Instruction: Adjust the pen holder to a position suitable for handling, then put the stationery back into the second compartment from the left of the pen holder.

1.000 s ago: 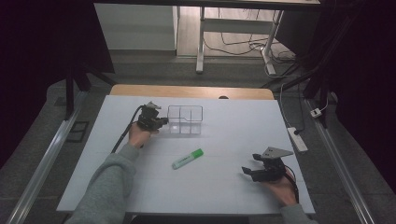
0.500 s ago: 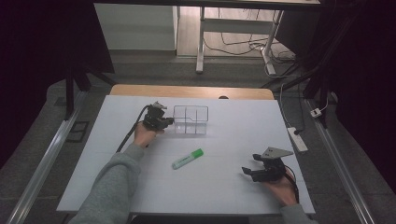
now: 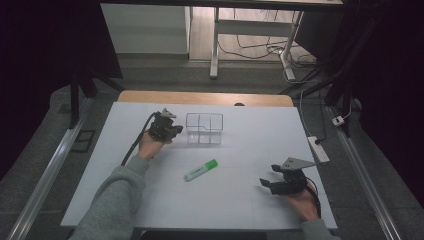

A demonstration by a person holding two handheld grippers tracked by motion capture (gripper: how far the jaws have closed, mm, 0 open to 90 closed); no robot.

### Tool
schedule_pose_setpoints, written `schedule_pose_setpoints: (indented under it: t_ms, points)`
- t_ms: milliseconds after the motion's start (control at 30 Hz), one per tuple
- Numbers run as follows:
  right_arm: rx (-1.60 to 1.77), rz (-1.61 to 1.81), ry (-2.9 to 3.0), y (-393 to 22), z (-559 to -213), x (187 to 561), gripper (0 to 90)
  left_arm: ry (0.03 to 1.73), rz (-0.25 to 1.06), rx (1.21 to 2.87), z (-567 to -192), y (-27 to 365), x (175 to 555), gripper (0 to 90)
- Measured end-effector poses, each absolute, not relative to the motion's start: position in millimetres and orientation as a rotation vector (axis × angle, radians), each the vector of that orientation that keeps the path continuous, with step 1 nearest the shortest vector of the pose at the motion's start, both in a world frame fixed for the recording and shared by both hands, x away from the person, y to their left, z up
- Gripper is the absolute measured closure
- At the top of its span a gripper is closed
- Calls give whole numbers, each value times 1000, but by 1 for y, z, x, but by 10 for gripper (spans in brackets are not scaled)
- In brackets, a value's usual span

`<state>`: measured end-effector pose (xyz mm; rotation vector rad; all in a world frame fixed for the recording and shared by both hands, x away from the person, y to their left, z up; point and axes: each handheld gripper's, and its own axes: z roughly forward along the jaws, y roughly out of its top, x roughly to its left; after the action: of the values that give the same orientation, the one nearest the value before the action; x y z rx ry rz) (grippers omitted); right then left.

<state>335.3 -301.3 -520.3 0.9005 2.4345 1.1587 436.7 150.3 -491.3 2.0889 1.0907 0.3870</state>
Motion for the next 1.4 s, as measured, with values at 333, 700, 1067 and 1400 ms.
schedule_pose_setpoints:
  t_ms: [333,700,1067,1400]
  points:
    - [897,1166,2419,-301,-518,334,239,1040,369,2091,-479,164,412,595]
    - [898,1164,2416,-302,-517,332,239,959,295,2109,-465,168,387,426]
    - [904,1160,2417,-304,-517,331,239,891,224,2148,-459,150,377,393]
    - [887,1165,2412,-302,-515,329,239,850,205,2182,-458,129,376,380]
